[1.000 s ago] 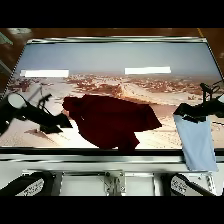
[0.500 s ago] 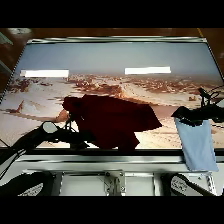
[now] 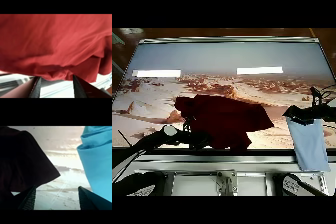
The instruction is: Fold the shirts.
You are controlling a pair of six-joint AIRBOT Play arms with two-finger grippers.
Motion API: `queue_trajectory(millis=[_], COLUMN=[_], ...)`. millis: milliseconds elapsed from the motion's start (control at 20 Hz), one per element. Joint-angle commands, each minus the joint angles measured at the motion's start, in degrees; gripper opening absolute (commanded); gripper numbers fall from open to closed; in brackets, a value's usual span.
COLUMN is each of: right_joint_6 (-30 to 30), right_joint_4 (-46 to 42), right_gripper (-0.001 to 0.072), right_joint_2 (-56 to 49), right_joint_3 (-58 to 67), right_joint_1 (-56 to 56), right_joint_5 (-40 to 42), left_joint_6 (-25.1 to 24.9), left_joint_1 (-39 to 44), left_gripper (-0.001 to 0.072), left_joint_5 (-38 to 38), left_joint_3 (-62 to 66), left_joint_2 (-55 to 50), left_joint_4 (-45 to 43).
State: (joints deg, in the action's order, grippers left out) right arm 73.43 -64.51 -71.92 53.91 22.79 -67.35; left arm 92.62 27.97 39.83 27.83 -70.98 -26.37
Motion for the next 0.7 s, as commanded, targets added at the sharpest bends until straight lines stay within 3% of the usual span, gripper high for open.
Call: queue_trajectory(millis=[0, 100, 300, 400, 500, 600, 650], right_joint_6=[-0.3, -0.3, -0.3, -0.3, -0.3, -0.3, -0.3], right_joint_4=[-0.3, -0.9, -0.5, -0.3, -0.3, -0.3, -0.3], right_gripper=[0.0637, 0.0637, 0.0637, 0.0637, 0.0637, 0.0637, 0.0637], right_joint_2=[-1.2, -3.0, -5.2, -5.4, -5.4, -5.4, -5.4], right_joint_3=[0.0, 0.0, 0.0, 0.0, 0.0, 0.0, 0.0], right_joint_1=[-3.1, -4.8, -5.5, -5.5, -5.5, -5.5, -5.5], right_joint_5=[0.5, 0.4, 0.5, 1.1, 1.7, 2.1, 2.2], left_joint_6=[0.0, -1.2, -2.2, -1.0, 0.7, 1.7, 1.7], left_joint_1=[0.3, 0.3, 0.3, 0.3, 0.3, 0.3, 0.3], left_gripper=[0.0479, 0.0671, 0.0670, 0.0578, 0.0257, 0.0222, 0.0167], left_joint_5=[0.0, 3.3, 6.4, 5.9, 2.6, -0.8, -1.1], left_joint_3=[0.1, 0.1, 0.1, 0.1, 0.1, 0.1, 0.1], left_joint_2=[-1.4, -2.1, -2.1, -2.2, -2.2, -2.2, -2.2], left_joint_4=[2.0, 2.0, 2.0, 2.0, 2.1, 2.8, 3.1])
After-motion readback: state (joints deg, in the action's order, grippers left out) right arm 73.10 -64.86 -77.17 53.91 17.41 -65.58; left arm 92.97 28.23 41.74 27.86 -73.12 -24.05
